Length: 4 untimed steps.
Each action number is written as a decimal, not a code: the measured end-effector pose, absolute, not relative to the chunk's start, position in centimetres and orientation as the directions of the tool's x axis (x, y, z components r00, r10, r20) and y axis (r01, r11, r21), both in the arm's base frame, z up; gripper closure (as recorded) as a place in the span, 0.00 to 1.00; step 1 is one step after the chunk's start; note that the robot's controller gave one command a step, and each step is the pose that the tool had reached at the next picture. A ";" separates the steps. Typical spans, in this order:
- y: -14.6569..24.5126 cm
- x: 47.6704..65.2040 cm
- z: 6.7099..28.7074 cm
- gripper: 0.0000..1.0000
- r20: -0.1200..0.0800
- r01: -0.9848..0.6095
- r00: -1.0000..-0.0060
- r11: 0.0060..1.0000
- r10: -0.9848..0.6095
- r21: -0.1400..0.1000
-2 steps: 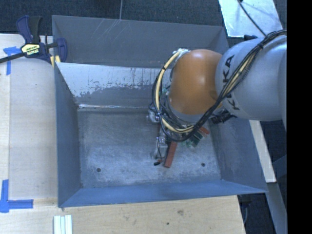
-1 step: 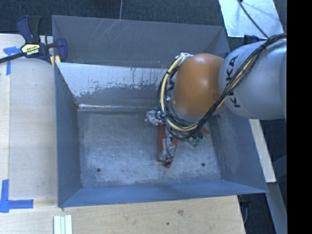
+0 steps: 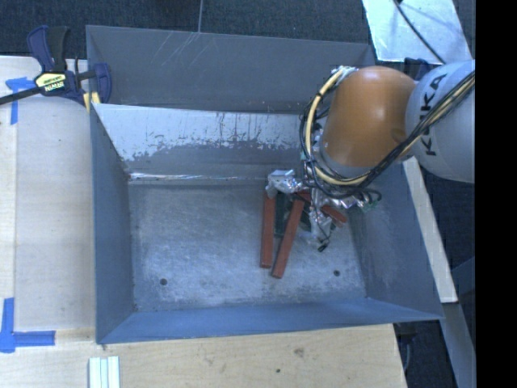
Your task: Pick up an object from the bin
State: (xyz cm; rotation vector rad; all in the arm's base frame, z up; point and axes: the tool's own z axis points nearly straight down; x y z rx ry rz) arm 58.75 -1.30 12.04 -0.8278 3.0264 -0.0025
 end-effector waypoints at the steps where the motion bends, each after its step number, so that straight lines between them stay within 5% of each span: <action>1: -1.8 55.5 10.2 0.00 -0.003 -0.508 -0.861 0.861 -0.508 -0.001; 2: 0.0 59.6 7.9 0.00 -0.004 -0.702 -0.712 0.712 -0.702 -0.003; 3: 0.9 57.4 7.2 1.00 -0.006 -0.679 -0.734 0.734 -0.679 -0.004; 4: 0.9 57.5 7.2 1.00 -0.006 -0.678 -0.735 0.735 -0.678 -0.004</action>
Offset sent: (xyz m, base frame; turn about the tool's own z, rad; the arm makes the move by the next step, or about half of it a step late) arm 0.0203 0.0196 -0.0504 -0.2786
